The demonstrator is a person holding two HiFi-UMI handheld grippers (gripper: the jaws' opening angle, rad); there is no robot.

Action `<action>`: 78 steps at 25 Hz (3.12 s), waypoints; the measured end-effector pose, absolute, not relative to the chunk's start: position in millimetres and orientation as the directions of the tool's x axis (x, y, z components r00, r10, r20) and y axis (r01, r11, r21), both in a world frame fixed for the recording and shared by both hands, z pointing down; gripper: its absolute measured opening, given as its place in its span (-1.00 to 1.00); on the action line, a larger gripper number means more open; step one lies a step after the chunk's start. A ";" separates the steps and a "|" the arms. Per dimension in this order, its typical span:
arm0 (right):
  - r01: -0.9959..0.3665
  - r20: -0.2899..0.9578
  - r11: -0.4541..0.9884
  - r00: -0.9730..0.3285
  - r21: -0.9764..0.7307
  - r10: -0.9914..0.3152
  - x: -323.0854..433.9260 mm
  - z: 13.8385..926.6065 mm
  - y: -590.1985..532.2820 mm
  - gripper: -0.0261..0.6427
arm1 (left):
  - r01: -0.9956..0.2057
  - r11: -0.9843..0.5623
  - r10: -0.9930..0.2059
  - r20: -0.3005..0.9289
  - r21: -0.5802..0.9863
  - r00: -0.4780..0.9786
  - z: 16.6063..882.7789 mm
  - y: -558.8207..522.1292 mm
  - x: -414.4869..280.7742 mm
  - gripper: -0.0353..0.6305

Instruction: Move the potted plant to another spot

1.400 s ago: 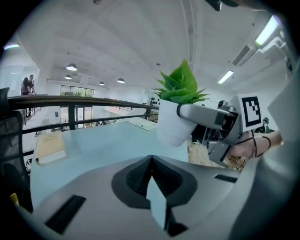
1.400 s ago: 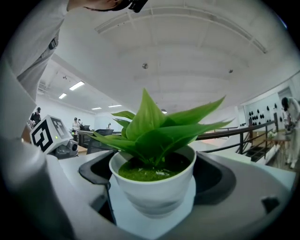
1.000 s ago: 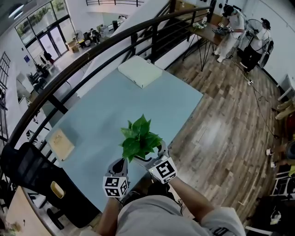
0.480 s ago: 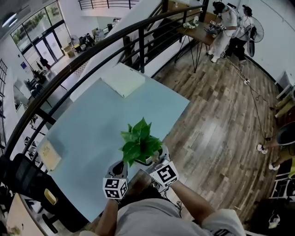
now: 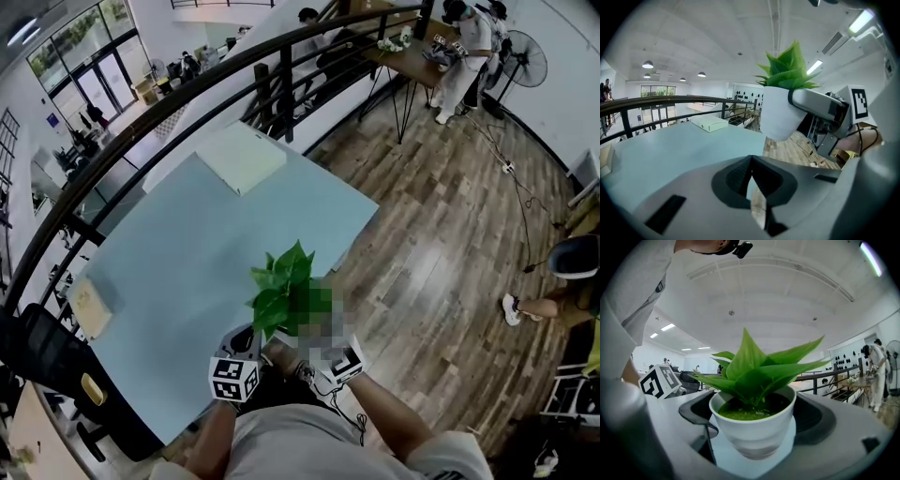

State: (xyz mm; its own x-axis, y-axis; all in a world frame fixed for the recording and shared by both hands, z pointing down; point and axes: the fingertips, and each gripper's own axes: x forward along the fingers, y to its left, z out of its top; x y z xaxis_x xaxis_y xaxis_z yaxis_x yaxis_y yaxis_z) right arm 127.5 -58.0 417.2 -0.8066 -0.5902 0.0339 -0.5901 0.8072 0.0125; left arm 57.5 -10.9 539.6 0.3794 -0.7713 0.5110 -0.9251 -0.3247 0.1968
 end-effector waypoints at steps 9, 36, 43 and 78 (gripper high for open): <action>-0.618 0.036 0.786 -0.785 0.018 -0.618 144.5 420.7 -85.6 0.64 | -0.919 -0.338 -0.776 0.491 0.203 0.395 541.3 -47.4 67.7 -0.86; -0.479 0.166 0.877 -0.863 0.035 -0.477 42.8 427.3 -232.9 0.64 | -0.933 -0.177 -0.851 0.427 0.313 0.305 548.3 -188.7 -54.0 -0.86; -0.307 0.208 0.950 -0.927 0.061 -0.313 1.5 437.9 -260.2 0.64 | -0.948 -0.058 -0.863 0.462 0.313 0.205 563.8 -210.1 -76.1 -0.86; 0.306 0.334 0.951 -0.893 -0.038 0.301 -2.4 592.7 -340.9 0.64 | -0.797 0.552 -0.718 0.625 0.245 -0.306 647.2 -218.1 -30.6 -0.86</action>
